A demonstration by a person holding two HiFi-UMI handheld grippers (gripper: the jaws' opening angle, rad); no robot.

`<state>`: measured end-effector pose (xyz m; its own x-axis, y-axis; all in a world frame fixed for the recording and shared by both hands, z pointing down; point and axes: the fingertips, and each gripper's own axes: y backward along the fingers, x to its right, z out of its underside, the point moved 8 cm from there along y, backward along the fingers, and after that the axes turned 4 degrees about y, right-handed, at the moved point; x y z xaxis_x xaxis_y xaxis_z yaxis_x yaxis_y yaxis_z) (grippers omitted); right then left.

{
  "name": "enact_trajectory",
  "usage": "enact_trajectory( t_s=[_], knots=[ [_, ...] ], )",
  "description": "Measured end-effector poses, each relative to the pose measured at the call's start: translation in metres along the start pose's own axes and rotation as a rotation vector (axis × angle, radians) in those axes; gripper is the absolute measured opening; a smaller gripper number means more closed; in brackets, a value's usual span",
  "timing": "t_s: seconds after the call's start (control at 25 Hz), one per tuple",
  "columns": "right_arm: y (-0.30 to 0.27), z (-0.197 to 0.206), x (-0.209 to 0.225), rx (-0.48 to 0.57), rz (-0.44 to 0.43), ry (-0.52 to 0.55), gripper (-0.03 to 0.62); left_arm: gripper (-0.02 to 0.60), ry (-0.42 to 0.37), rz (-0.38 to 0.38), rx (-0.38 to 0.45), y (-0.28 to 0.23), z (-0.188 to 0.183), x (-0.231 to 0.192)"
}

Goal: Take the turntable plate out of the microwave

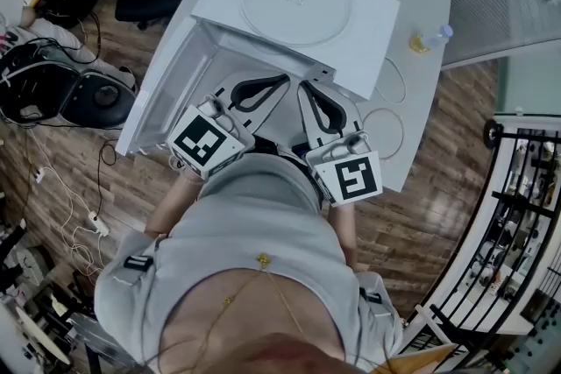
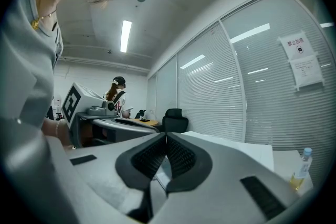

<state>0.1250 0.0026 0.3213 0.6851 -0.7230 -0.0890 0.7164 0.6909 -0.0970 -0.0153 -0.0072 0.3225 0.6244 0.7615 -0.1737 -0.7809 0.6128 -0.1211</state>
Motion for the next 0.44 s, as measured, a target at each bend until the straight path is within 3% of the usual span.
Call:
enact_trajectory(
  t_s=[0.44],
  knots=[
    [-0.005, 0.0008, 0.0044, -0.017, 0.006, 0.002, 0.017, 0.029, -0.025, 0.002, -0.027, -0.0049, -0.0017, -0.0065]
  ],
)
